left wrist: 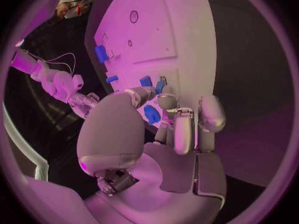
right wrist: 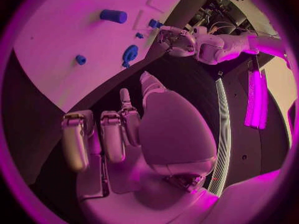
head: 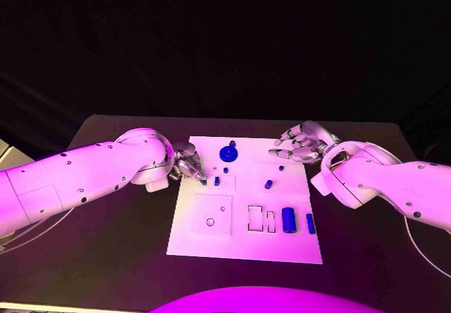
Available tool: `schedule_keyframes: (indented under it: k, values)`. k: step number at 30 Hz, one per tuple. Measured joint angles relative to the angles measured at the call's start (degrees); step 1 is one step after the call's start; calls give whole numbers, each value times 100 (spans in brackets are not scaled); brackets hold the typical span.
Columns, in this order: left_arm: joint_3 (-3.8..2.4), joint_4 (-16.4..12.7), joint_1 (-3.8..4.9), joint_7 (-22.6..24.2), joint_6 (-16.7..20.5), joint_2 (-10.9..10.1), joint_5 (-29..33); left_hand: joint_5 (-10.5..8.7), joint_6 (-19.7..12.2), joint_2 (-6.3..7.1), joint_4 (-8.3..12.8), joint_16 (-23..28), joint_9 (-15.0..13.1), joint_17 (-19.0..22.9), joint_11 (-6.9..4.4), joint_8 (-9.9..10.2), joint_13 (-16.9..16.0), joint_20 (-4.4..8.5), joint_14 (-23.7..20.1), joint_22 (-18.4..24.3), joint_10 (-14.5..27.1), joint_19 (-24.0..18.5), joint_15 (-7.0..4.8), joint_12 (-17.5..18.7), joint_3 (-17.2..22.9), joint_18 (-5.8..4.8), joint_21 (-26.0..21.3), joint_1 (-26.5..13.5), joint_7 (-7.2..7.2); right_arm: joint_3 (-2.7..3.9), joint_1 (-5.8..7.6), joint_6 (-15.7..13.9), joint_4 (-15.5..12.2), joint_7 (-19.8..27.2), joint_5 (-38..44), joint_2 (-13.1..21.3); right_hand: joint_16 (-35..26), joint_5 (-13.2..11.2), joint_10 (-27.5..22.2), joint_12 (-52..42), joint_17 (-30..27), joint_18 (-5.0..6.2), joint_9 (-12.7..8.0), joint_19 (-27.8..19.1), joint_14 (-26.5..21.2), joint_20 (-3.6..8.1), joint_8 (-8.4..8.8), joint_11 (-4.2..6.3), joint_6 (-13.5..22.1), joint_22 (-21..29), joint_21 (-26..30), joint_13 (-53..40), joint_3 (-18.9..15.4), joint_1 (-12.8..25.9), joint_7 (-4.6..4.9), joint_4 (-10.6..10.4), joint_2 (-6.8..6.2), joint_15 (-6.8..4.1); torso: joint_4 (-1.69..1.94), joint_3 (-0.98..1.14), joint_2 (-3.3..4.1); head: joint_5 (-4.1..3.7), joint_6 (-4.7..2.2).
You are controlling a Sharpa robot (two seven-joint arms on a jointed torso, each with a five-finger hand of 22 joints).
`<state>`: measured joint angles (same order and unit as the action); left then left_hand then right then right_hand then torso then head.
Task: Assemble the parts on the task board
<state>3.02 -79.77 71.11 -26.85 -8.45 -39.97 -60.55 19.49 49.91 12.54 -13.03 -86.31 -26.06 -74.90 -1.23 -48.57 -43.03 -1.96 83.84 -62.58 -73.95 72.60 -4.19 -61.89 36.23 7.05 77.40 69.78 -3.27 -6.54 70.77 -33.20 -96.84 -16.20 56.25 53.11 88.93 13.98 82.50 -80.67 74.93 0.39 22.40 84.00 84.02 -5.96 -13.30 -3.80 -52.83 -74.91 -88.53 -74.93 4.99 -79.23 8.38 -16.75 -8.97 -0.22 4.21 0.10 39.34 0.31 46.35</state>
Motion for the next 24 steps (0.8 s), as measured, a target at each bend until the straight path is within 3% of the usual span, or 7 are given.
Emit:
schedule_keyframes:
  k: [15, 16, 17, 20, 21, 24]
  values:
    - [21, 10, -12, -80, 1, 36, 7, 0, 29, 16, 1, 0, -14, 0, 1, 12, 1, 0, 0, -10, 1, -1, 0, 0, 0, 1, 22, -16, 11, 0, -2, 1, 1, 4, -3, 3, 0, 22, 0, 0, -1, 0, 0, 0, 0, 0, 0, 0, 0, 1, 23, 1, 0, 0, 0, 0, 0, 0, -2, 2, 1, -1, 10]
    - [21, 10, -12, -82, 1, 37, 6, 0, 29, 30, 17, 0, -12, 0, 1, 12, 1, 0, 0, -10, 1, -1, 0, 0, 17, 1, 22, -30, 11, 0, -2, 1, 1, 4, -4, 3, 0, 22, 0, 0, -1, 0, 0, 0, 0, 0, 0, 0, 0, 1, 23, 1, 0, 0, 0, 0, -1, 0, -2, 2, 1, 0, 10]
    - [21, 11, -13, -85, 1, 38, 4, -2, 29, 60, 254, 0, 3, 0, 1, 19, 1, 0, 0, -10, 1, -1, 0, 0, 253, 0, 22, -60, 11, 0, -2, 1, 1, 4, -4, 3, 0, 22, 0, 0, -1, 0, -1, 0, 0, 0, 0, 0, 0, 1, 23, 1, 0, -1, 0, 0, 0, 0, -2, 2, 1, 0, 10]
    - [22, 14, -13, -92, 0, 42, -1, 20, 29, 67, 254, 0, 3, 0, 2, 19, -4, 0, 0, -10, 1, -1, 0, 0, 254, -7, 21, -67, 10, 0, -3, 1, 1, 4, -4, 3, 0, 22, 0, 0, -1, 0, -1, 0, 0, 0, 0, 0, 0, 1, 23, 1, 0, -1, 0, 0, -1, 0, -2, 3, 1, -1, 9]
    - [22, 15, -13, -93, -1, 43, -2, 28, 29, 67, 254, 0, 3, 0, 2, 19, -4, 0, 0, -10, 1, -1, 0, 0, 254, -82, 21, -67, 10, 0, -3, 1, 1, 5, -4, 3, 0, 22, 0, 0, -1, 0, -1, 0, 0, 0, 0, 0, 0, 1, 22, 1, 0, -1, 0, 0, -1, 0, -2, 3, 1, -3, 8]
    - [22, 16, -13, -96, -13, 45, -7, 33, 29, 66, 254, 0, 1, 0, 0, 20, -5, 0, 0, -17, -1, -1, 0, 0, 254, -92, 21, -67, 10, 0, -3, 2, 2, 5, -5, 3, 0, 22, 0, 0, -1, 0, -1, 0, 0, 0, 0, 0, 0, 1, 22, 1, 0, -1, 0, 0, -1, 0, -2, 3, 1, -4, 11]
